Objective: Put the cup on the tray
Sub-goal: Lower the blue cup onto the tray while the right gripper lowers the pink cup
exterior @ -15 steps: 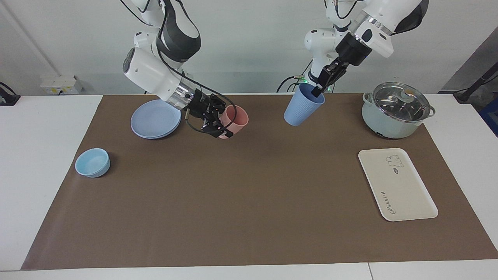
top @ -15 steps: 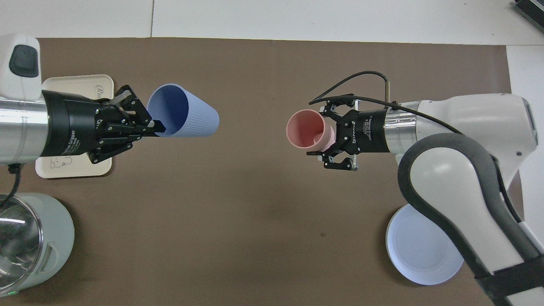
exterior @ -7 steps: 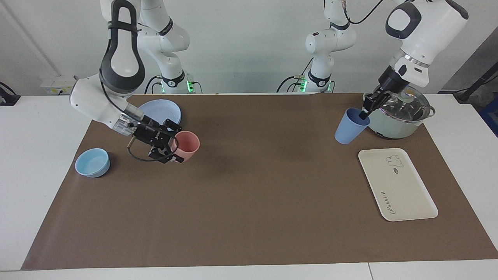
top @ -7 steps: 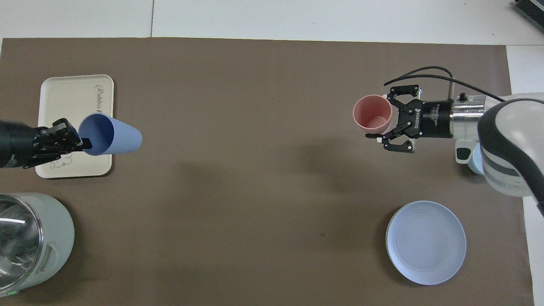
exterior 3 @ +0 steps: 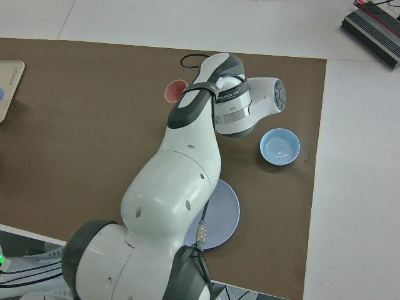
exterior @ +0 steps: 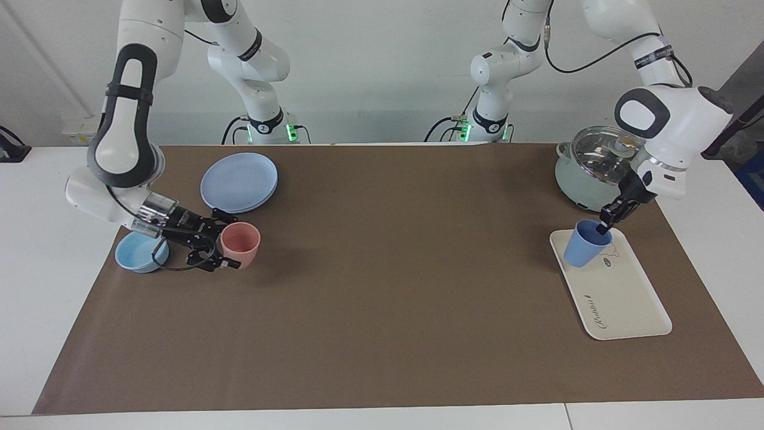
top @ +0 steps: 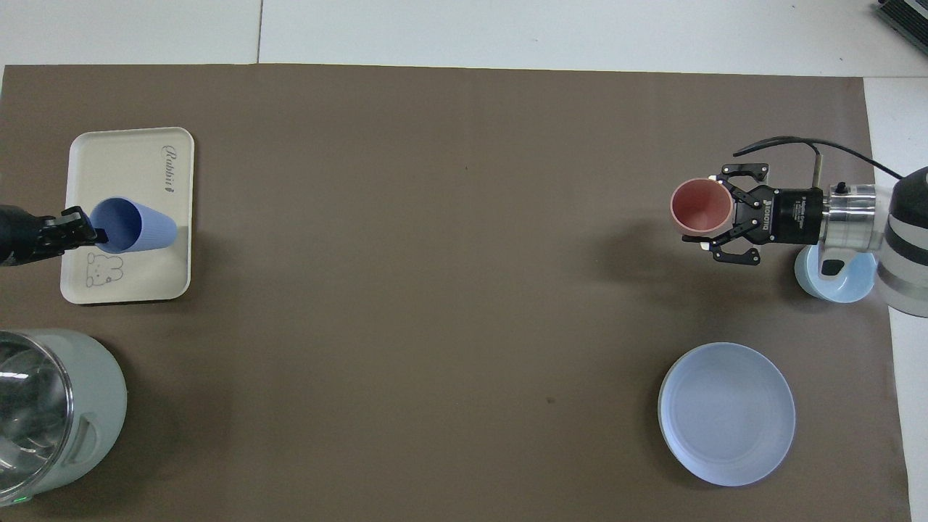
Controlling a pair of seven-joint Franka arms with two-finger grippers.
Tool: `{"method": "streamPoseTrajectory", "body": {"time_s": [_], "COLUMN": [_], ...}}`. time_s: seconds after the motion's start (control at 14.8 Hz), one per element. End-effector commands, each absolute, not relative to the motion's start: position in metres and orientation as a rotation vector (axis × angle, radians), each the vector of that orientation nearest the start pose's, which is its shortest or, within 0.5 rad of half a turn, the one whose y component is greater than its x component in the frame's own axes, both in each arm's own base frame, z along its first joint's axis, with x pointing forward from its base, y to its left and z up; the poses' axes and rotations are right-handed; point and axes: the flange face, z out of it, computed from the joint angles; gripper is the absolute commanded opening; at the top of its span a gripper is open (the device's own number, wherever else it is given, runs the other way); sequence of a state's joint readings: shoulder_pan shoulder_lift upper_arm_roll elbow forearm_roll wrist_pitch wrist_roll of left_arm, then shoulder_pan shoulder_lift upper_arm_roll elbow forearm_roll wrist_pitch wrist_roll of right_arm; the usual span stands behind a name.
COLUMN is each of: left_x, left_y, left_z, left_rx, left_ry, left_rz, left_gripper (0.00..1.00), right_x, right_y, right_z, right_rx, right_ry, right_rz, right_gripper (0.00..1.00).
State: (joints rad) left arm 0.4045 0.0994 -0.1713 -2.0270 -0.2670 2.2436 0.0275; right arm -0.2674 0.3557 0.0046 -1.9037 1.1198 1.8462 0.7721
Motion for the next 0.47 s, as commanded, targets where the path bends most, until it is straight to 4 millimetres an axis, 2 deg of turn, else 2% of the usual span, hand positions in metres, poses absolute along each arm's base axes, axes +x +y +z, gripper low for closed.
{"method": "streamPoseTrajectory", "body": {"time_s": [0.0,0.14,0.34,0.41], "left_x": [0.559,0.546,0.543,0.544], "left_y": [0.149,0.145,0.144,0.144], "left_z": [0.403,0.384,0.382,0.383], "left_rx": [-3.274,-3.272,-3.272,-3.27], "left_ry": [-0.535,-0.546,-0.546,-0.546], "left_rz": [-0.267,-0.235,-0.235,-0.242], "left_gripper": [0.0,0.0,0.0,0.0], "right_x": [0.609,0.613,0.618,0.617], "right_y": [-0.1,-0.106,-0.101,-0.105], "right_z": [0.293,0.285,0.283,0.279], "right_rx": [-1.499,-1.49,-1.459,-1.435], "right_ry": [1.479,1.472,1.446,1.443], "right_rz": [0.734,0.734,0.73,0.74], "right_gripper": [0.0,0.0,0.0,0.0]}}
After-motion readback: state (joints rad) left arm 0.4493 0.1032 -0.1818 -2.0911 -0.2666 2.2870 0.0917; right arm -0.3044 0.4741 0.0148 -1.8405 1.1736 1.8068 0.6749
